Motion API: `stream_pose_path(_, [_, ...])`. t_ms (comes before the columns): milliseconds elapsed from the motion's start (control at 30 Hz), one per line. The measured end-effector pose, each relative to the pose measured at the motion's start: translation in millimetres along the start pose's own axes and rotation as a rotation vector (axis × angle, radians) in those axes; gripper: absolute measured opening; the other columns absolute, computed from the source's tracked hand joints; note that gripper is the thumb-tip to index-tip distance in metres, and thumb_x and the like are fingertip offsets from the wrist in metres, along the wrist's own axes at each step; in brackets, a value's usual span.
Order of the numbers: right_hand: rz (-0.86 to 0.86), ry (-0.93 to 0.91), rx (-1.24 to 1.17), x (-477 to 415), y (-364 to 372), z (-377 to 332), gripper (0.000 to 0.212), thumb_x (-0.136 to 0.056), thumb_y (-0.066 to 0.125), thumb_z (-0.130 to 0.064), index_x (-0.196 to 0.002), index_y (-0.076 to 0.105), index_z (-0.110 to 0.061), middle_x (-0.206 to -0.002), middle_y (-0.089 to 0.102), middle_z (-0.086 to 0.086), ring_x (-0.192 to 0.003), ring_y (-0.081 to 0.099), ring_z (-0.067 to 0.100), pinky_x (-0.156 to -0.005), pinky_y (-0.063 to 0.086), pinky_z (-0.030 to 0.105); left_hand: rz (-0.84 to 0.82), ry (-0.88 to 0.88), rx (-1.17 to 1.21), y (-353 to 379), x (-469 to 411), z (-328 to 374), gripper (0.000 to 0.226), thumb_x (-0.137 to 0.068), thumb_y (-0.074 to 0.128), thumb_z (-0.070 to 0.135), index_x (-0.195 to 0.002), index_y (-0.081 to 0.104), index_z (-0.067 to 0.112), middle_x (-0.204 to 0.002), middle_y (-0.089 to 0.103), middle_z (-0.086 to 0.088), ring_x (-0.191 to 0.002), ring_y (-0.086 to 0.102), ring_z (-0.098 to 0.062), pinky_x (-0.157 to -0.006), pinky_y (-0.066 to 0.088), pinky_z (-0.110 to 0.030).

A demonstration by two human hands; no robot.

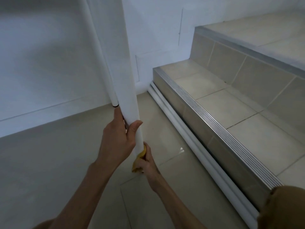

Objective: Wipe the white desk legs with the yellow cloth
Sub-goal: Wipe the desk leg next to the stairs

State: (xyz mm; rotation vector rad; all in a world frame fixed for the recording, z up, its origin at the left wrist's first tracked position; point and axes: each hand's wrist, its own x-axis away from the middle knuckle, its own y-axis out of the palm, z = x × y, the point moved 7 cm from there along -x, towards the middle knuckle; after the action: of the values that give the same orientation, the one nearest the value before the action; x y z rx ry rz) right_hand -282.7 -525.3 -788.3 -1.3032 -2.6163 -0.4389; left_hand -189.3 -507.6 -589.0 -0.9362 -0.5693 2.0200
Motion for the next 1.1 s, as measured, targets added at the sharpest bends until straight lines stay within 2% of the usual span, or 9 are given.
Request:
stream_pose_path(100, [0.030,-0.171,-0.145,15.8,11.0,-22.6,0.078,-0.077,0.052,-0.013,-0.144,0.030,-0.046,-0.104,0.058,0.004,-0.082,0.061,0.008,-0.071,0.055,0.020,-0.001,-0.019,0.011,1.1,0.0,-0.1,0.052,-0.095,0.056,0.043,-0.131,0.039,0.010,-0.096,0.063,0.000,-0.079,0.067,-0.023,-0.064,0.059,-0.044])
stream_pose_path(167, [0.124,-0.259,-0.120,7.3,17.8,-27.0,0.071,-0.085,0.057,-0.011,-0.145,0.033,-0.041,-0.117,0.059,0.012,-0.088,0.063,0.022,-0.075,0.060,0.032,-0.005,-0.027,0.020,1.1,-0.1,-0.9,0.055,-0.092,0.053,0.047,-0.130,0.040,0.009,-0.099,0.065,-0.002,-0.080,0.067,-0.023,-0.065,0.058,-0.041])
stream_pose_path(267, [0.356,-0.394,0.073,-3.4,15.9,-29.1,0.064,-0.086,0.063,-0.019,-0.138,0.033,-0.040,-0.129,0.052,0.014,-0.102,0.063,0.034,-0.077,0.062,0.045,-0.003,-0.028,0.020,1.0,0.1,-1.5,0.058,-0.087,0.051,0.049,-0.129,0.042,0.009,-0.101,0.068,-0.006,-0.081,0.069,-0.025,-0.067,0.059,-0.043])
stream_pose_path(367, [0.443,-0.548,0.281,-9.0,4.2,-22.4,0.063,-0.087,0.067,-0.024,-0.137,0.032,-0.038,-0.127,0.053,0.009,-0.109,0.061,0.027,-0.083,0.059,0.045,0.004,-0.025,0.010,0.7,1.1,-0.8,0.057,-0.088,0.052,0.048,-0.129,0.042,0.010,-0.101,0.067,-0.003,-0.079,0.068,-0.023,-0.065,0.059,-0.043])
stream_pose_path(600, [0.308,-0.328,0.380,-41.4,-18.8,27.7,0.053,-0.073,0.085,-0.017,-0.111,0.050,-0.030,-0.093,0.065,-0.024,-0.084,0.064,-0.003,-0.071,0.054,0.014,0.010,0.007,0.021,2.1,-0.3,-2.5,0.062,-0.086,0.047,0.058,-0.125,0.043,0.010,-0.101,0.067,-0.004,-0.077,0.067,-0.020,-0.062,0.058,-0.031])
stream_pose_path(667, [0.255,-0.258,0.389,-47.6,-24.7,40.5,0.048,-0.071,0.083,-0.012,-0.103,0.055,-0.033,-0.091,0.069,-0.030,-0.082,0.066,-0.005,-0.070,0.053,0.015,0.008,0.016,0.030,2.7,-0.2,-2.0,0.062,-0.086,0.047,0.058,-0.125,0.043,0.010,-0.100,0.066,-0.002,-0.076,0.065,-0.015,-0.060,0.054,-0.022])
stream_pose_path(833, [0.077,0.047,0.554,-58.6,-29.9,69.2,0.063,-0.074,0.080,-0.030,-0.129,0.049,-0.035,-0.130,0.061,0.007,-0.119,0.060,0.033,-0.100,0.051,0.048,-0.002,0.022,0.046,3.1,-0.3,-3.7,0.065,-0.085,0.046,0.060,-0.127,0.042,0.011,-0.102,0.067,-0.001,-0.077,0.064,-0.012,-0.061,0.055,-0.019])
stream_pose_path(1000, [-0.230,0.040,1.030,-70.9,-33.1,67.3,0.058,-0.098,0.057,-0.028,-0.149,0.036,-0.010,-0.153,0.044,0.013,-0.145,0.037,0.029,-0.124,0.006,0.032,0.003,0.034,0.046,2.1,-0.7,-3.5,0.062,-0.087,0.049,0.057,-0.129,0.042,0.012,-0.100,0.066,0.001,-0.077,0.066,-0.012,-0.063,0.059,-0.033])
stream_pose_path(1100, [-0.341,0.028,1.213,-82.0,-37.6,65.6,0.074,-0.087,0.058,-0.047,-0.148,0.038,-0.011,-0.147,0.049,0.013,-0.141,0.040,0.028,-0.125,0.008,0.040,0.021,0.044,0.028,2.1,-0.6,-3.3,0.060,-0.087,0.050,0.055,-0.127,0.042,0.010,-0.099,0.066,0.000,-0.077,0.066,-0.014,-0.063,0.059,-0.037])
